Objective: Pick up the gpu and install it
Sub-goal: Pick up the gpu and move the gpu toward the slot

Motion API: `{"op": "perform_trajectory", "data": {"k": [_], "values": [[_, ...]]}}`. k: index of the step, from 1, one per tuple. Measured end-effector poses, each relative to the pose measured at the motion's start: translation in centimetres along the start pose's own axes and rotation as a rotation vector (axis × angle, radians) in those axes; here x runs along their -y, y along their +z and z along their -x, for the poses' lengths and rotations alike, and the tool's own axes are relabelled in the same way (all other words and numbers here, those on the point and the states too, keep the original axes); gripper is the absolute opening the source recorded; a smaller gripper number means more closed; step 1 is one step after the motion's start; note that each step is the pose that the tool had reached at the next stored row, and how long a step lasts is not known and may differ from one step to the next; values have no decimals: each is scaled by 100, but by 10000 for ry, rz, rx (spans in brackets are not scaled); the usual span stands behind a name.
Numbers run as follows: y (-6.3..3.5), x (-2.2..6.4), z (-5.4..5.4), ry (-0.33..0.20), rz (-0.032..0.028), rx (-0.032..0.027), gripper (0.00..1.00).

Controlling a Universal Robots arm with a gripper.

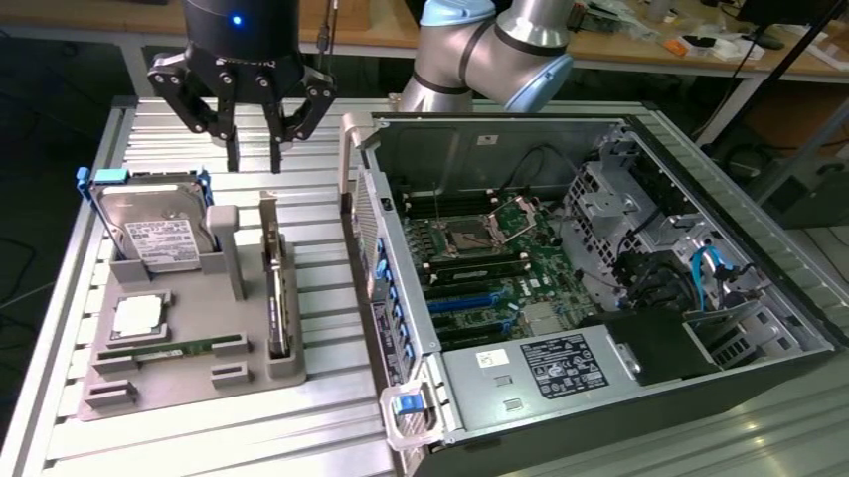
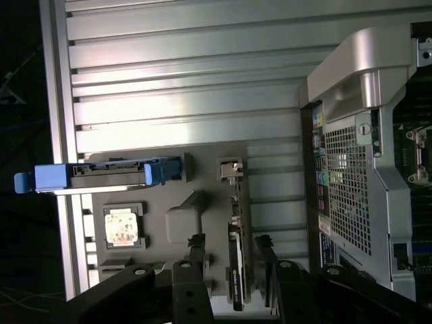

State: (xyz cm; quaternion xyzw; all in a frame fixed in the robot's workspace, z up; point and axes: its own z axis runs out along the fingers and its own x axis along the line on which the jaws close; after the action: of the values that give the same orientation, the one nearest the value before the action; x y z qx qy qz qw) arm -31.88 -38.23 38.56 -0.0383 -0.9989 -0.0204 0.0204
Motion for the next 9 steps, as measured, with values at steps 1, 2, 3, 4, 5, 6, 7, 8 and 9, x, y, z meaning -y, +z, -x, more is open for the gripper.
{"op": "perform_trajectory", "data": {"k": [1,2,3,4,5,6,7,8,9], "values": [[2,0,0,0,0,-1,42],[5,0,0,0,0,0,42],[8,0,0,0,0,1,42],[11,0,0,0,1,0,42],[15,1,0,0,0,0,42],[21,1,1,0,0,1,42],[27,1,1,0,1,0,42],[38,2,1,0,1,1,42],[51,2,2,0,0,0,42]]}}
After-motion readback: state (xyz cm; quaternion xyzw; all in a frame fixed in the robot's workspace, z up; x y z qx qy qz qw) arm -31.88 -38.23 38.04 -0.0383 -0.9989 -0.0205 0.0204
